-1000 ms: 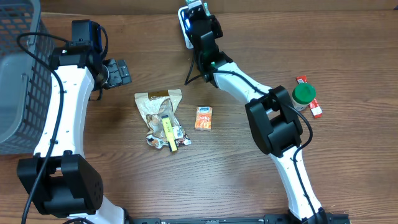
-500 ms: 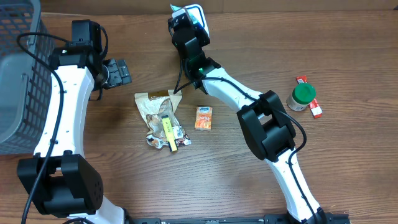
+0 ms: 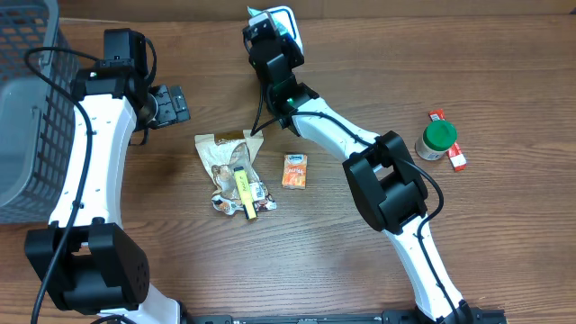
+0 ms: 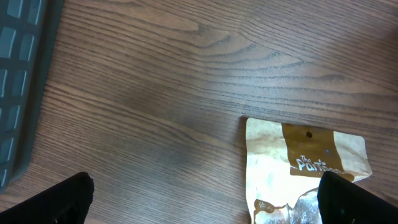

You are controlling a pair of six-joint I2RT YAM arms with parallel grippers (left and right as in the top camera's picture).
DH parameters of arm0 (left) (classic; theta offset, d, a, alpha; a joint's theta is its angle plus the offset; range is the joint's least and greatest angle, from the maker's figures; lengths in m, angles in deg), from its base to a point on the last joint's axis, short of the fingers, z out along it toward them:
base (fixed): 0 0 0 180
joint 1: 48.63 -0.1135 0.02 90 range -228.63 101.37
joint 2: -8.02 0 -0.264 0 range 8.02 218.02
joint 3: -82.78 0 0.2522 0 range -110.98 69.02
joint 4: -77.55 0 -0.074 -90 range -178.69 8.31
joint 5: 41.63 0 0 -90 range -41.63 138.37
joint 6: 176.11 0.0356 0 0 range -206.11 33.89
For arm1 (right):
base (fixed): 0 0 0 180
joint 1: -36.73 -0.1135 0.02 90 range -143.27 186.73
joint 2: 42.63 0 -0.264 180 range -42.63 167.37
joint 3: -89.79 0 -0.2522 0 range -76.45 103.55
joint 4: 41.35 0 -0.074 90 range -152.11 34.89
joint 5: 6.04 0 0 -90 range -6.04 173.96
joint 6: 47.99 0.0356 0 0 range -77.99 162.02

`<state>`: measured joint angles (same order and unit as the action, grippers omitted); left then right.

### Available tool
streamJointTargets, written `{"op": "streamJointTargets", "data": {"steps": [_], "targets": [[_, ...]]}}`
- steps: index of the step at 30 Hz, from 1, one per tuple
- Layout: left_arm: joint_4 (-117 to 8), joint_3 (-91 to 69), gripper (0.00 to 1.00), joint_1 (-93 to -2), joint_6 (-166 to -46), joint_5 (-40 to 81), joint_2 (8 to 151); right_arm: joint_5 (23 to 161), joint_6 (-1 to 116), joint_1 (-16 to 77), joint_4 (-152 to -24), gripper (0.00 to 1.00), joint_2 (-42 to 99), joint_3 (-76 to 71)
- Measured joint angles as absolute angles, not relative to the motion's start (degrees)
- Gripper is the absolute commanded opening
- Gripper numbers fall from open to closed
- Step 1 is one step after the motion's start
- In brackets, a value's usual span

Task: Scan the item barcode
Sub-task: 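Hold the green wipes pack in front of the scanner, then carry the wipes pack to the right side and release it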

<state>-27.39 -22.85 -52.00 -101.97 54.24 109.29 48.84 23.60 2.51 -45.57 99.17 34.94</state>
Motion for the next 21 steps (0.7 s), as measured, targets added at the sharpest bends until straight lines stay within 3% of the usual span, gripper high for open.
{"op": "streamJointTargets", "data": {"steps": [4,12,21], "targets": [[-27.4,-22.9,1.0,-52.0,-102.0,54.2,109.3,44.6,23.6,2.6,-45.2,0.04,98.7,34.9],[-27.4,-22.9,1.0,-52.0,-102.0,54.2,109.3,44.9,23.4,2.8,-68.1,0.04,88.4,34.5],[-27.4,-22.9,1.0,-52.0,-102.0,54.2,109.3,56.6,27.3,6.0,-118.8,0.08,74.2,35.4]]}}
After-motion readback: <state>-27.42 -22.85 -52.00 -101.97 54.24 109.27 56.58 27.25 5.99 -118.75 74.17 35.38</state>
